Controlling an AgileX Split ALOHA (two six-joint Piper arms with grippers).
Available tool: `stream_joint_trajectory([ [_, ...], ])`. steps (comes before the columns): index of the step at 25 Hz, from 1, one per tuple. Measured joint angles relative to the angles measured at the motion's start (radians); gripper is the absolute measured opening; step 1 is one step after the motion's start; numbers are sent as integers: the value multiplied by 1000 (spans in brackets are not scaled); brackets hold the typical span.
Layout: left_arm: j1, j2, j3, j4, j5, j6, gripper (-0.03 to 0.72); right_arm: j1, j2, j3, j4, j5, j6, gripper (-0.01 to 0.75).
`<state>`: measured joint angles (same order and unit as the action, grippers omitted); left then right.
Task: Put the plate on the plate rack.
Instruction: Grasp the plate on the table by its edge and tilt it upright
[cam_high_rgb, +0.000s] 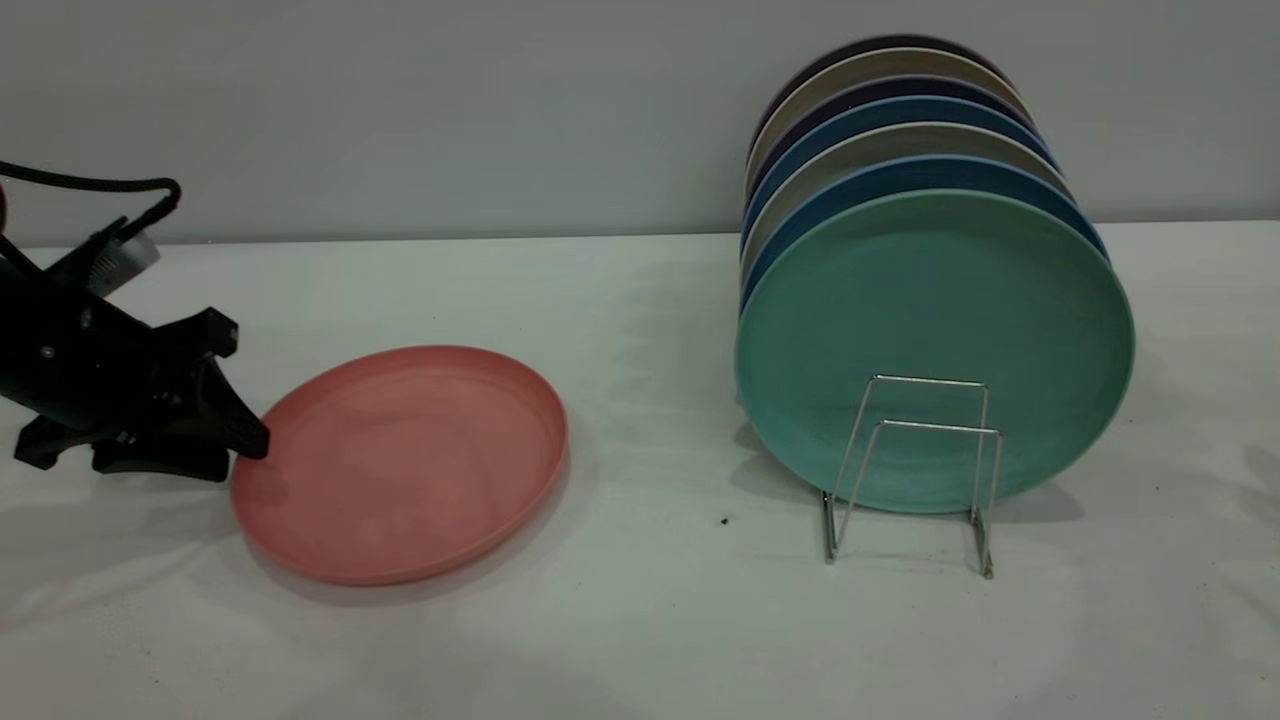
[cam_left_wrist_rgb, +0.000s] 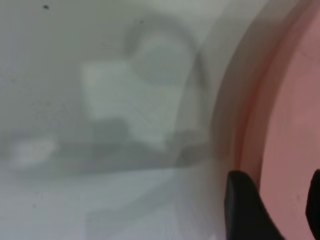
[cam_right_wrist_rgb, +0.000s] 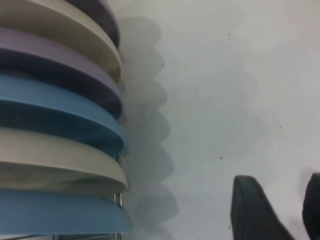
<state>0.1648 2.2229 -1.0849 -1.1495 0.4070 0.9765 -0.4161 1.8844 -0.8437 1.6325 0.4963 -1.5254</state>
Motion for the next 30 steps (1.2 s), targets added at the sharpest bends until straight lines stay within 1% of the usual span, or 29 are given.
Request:
stream_joint_trajectory([
  [11, -20, 13, 0, -10, -48, 0, 339, 0, 59, -1, 3, -1, -11, 272],
  [17, -20, 17, -1, -22, -58, 0, 339, 0, 68, -4, 56, 1, -56, 272],
  [19, -20, 27, -13, -24, -46, 1, 339, 0, 68, -6, 65, 4, -67, 272],
  [23, -20, 70, -50, -28, 14, 0, 339, 0, 68, -6, 68, 9, -70, 272],
  [27, -20, 86, -59, -28, 23, -1, 335, 0, 68, -6, 69, 10, -71, 272],
  [29, -20, 86, -59, -28, 23, -2, 311, 0, 68, -6, 69, 11, -74, 272],
  [30, -20, 86, -59, -28, 23, -2, 284, 0, 68, -6, 69, 11, -78, 272],
])
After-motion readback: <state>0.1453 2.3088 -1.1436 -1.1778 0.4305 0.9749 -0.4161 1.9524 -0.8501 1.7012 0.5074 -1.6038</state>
